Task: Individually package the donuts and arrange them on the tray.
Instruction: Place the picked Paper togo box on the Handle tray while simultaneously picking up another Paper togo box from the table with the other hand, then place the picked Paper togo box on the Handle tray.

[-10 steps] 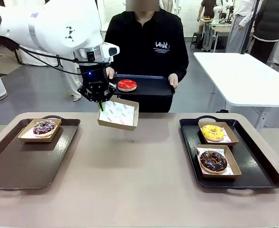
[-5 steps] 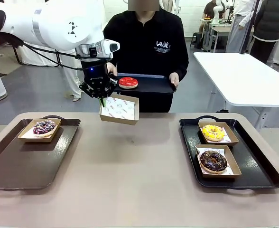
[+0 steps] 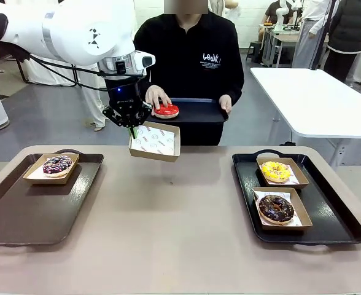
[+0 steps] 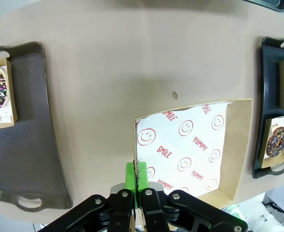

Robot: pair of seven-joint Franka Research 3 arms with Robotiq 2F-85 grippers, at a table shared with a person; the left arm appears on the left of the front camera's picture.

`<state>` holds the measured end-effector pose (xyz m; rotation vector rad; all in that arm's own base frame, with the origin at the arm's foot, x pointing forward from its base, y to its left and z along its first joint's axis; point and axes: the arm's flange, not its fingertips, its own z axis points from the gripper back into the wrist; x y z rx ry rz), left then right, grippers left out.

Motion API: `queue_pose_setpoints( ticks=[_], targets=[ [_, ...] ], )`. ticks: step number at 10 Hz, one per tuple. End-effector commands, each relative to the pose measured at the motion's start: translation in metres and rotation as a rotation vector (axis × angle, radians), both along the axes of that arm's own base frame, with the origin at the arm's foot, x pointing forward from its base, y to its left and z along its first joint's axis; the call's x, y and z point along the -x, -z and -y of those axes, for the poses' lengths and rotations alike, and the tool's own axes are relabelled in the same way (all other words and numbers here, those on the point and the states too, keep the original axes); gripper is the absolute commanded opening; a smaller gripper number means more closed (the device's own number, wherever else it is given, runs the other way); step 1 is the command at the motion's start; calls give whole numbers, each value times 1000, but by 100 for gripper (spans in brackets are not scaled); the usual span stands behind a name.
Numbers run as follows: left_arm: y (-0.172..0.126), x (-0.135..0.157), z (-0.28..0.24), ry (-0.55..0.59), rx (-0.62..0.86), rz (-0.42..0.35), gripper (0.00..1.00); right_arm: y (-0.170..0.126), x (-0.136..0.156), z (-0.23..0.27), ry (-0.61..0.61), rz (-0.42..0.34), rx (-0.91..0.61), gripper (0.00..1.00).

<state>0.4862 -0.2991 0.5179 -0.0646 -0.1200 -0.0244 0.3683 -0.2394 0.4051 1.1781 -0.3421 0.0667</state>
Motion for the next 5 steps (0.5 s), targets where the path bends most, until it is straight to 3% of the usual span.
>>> queue_pose_setpoints(
  ticks=[1,5],
  targets=[
    [-1,1,-1,5,1,0,0,0,0,0,-2,1,-6,100],
    [-1,1,-1,5,1,0,0,0,0,0,-2,1,-6,100]
  ],
)
